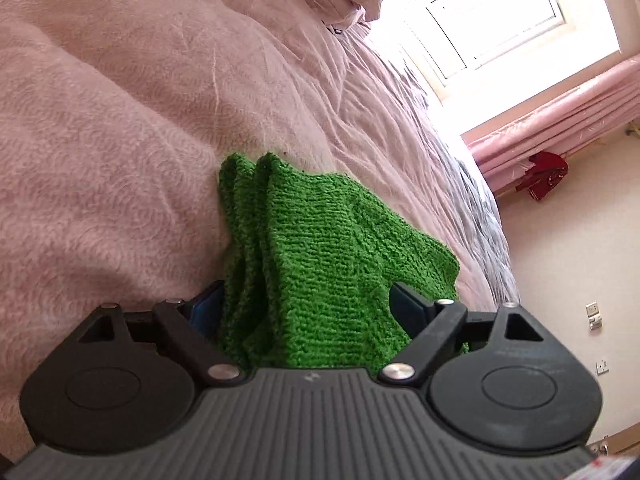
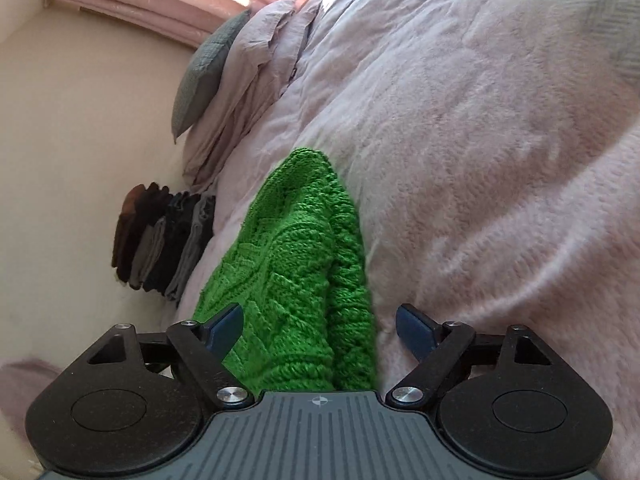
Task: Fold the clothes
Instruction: 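Grasp the folded green vest's sides with both grippers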
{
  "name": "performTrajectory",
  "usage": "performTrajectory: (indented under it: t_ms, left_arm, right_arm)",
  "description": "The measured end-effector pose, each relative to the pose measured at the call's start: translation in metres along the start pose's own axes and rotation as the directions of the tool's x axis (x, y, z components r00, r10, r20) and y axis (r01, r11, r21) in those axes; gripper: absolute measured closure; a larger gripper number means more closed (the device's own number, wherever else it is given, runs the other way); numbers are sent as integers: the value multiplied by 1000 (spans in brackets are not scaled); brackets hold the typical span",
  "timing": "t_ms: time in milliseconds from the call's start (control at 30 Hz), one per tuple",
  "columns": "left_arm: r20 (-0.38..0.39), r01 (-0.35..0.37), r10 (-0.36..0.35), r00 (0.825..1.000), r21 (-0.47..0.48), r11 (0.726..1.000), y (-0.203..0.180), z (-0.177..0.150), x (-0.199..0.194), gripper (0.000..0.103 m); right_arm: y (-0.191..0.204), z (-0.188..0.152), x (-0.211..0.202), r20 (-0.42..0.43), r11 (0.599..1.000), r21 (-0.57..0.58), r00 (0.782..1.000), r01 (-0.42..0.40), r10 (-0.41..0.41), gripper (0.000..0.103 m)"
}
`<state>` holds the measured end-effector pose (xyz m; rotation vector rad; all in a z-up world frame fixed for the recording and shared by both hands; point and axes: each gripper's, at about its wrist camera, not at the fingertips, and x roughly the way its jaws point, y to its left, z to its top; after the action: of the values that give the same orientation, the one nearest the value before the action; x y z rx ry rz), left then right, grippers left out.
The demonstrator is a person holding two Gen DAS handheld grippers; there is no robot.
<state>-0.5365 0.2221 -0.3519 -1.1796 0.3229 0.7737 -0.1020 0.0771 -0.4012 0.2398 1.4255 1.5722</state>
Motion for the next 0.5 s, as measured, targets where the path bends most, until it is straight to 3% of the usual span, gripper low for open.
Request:
performTrajectory:
  t_ms: [67, 267, 333, 400, 500]
  left_arm:
    - [-12, 8, -8, 1000, 24, 1000, -2, 1, 6, 22]
    - [-27, 21, -18, 999, 103, 995, -8, -2, 13, 35]
    - [-32, 23, -20, 999, 102, 994, -8, 1, 13, 46]
    - [-32, 20, -17, 999, 106, 994, -7, 4, 13, 55]
    - [-10, 20, -19, 1000, 66, 998, -4, 0, 8, 64]
  right_arm:
    - [-2, 5, 11, -32, 1000, -1, 999, -25, 24, 24]
    - [-5, 8, 25, -96, 998, -38, 994, -52, 48, 47]
    - [-11, 11, 27, -102, 996, -1, 991, -85, 84, 60]
    - [-16, 14, 30, -106, 993, 11, 987, -118, 118, 67]
    - [-16, 16, 31, -103, 991, -4, 986, -131, 130, 70]
